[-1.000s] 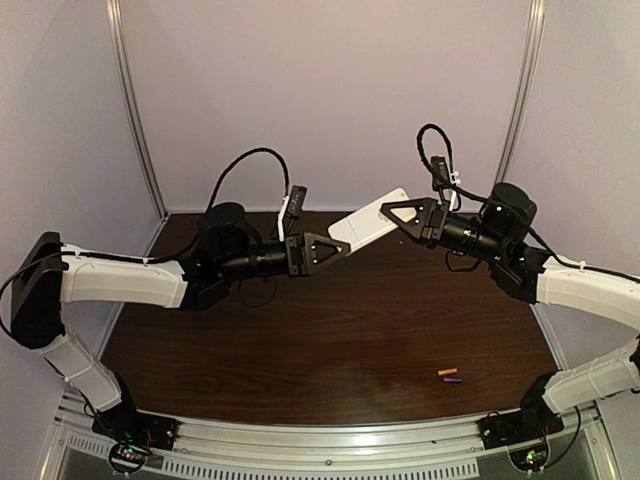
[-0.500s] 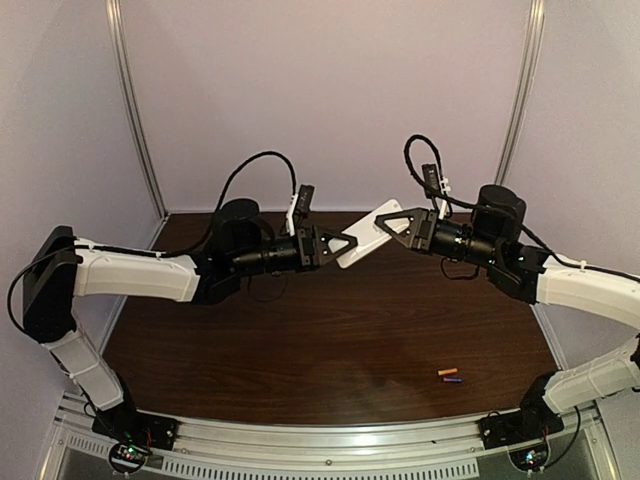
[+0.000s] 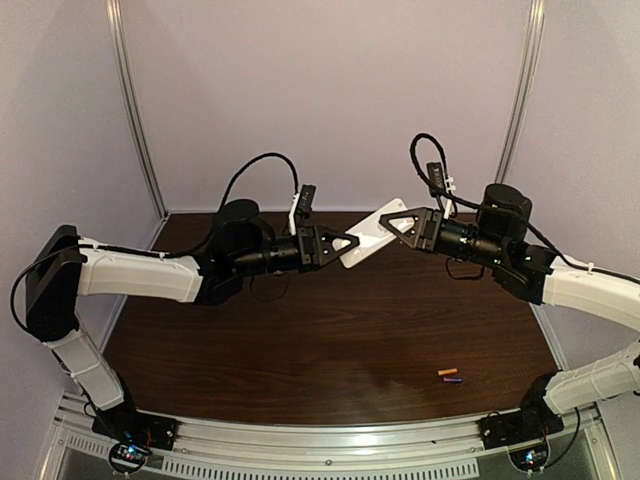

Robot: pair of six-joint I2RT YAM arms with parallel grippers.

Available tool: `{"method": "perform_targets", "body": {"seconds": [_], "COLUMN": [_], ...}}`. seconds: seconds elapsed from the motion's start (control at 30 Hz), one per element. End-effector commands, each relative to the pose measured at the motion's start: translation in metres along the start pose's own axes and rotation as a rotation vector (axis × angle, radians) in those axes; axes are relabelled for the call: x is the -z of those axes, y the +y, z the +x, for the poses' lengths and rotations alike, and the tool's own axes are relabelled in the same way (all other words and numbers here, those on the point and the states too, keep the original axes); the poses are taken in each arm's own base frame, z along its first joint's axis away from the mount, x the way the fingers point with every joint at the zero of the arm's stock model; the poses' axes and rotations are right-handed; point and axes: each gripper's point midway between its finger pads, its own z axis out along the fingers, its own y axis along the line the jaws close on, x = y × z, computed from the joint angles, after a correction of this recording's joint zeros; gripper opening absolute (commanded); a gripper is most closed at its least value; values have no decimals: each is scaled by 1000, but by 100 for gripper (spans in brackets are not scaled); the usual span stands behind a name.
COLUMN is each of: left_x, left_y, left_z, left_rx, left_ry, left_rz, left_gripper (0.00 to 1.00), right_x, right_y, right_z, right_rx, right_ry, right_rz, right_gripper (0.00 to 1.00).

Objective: Load the batteries into the remote control
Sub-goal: Remove the battery cover from the remote control.

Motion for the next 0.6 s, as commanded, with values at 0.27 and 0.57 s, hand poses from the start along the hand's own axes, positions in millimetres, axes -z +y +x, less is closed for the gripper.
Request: {"method": "perform_targets", "body": {"seconds": [0.27,0.57], "left_x": [1,1], "left_y": [39,53], "left_z": [9,10], "left_rx": [11,32], "left_ry": [10,20], "left_rz": [-139,-219], "left_gripper": [42,44], "right_x": [8,9], "right_y": [28,31], "right_z": [-32,-35], "right_rx": [23,27], "right_ry": [-98,-102], "right_rz": [-98,-104], "right_gripper": [0,0]}}
